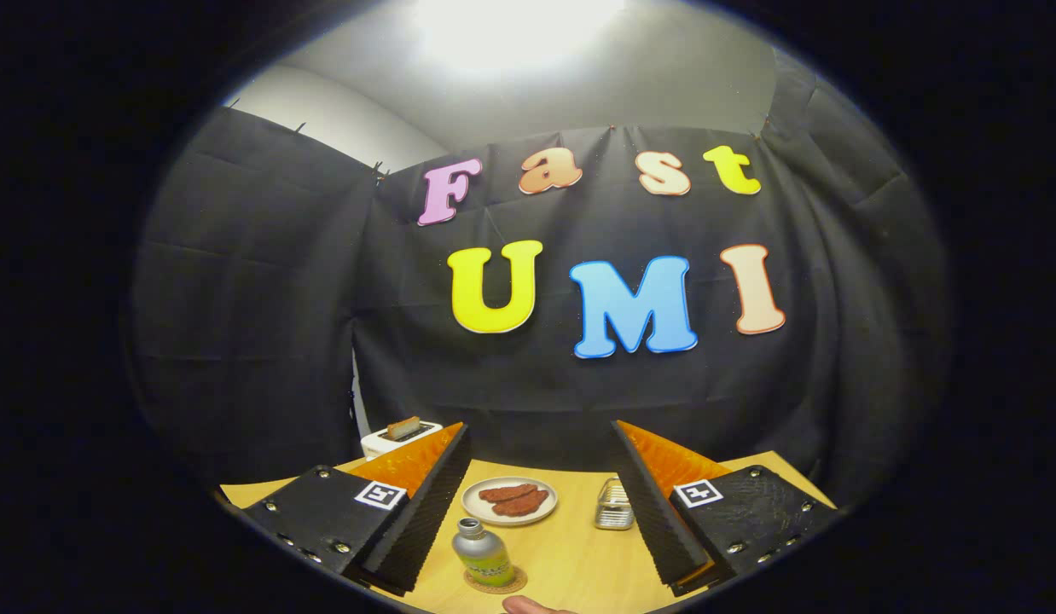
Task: Take the bottle from table, then pour the juice into the cup, finally place the bottle on the coaster
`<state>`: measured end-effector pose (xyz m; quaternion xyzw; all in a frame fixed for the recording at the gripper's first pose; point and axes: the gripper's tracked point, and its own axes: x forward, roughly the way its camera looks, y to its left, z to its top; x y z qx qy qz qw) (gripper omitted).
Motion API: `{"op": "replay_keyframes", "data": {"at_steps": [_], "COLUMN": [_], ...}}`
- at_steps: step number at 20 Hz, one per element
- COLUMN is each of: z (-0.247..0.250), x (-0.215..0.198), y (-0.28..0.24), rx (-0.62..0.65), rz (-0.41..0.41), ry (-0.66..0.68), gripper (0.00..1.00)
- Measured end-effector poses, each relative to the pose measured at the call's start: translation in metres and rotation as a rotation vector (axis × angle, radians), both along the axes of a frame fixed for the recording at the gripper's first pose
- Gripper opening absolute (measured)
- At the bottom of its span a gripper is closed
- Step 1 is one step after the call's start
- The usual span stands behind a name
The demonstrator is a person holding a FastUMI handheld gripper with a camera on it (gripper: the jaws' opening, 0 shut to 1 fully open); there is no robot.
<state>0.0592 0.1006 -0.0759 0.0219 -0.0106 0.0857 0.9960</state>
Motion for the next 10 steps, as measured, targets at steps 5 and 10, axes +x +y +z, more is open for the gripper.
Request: {"op": "replay_keyframes", "data": {"at_steps": [5,10], "z": [0.042,0.037], "x": [-0.018,-0.031], "y": [-0.040,-0.072], "rx": [0.042,0.001], "rz": [-0.061,-0.094], "ry": [-0.013,-0.014], "gripper": [0.98,0.99]}}
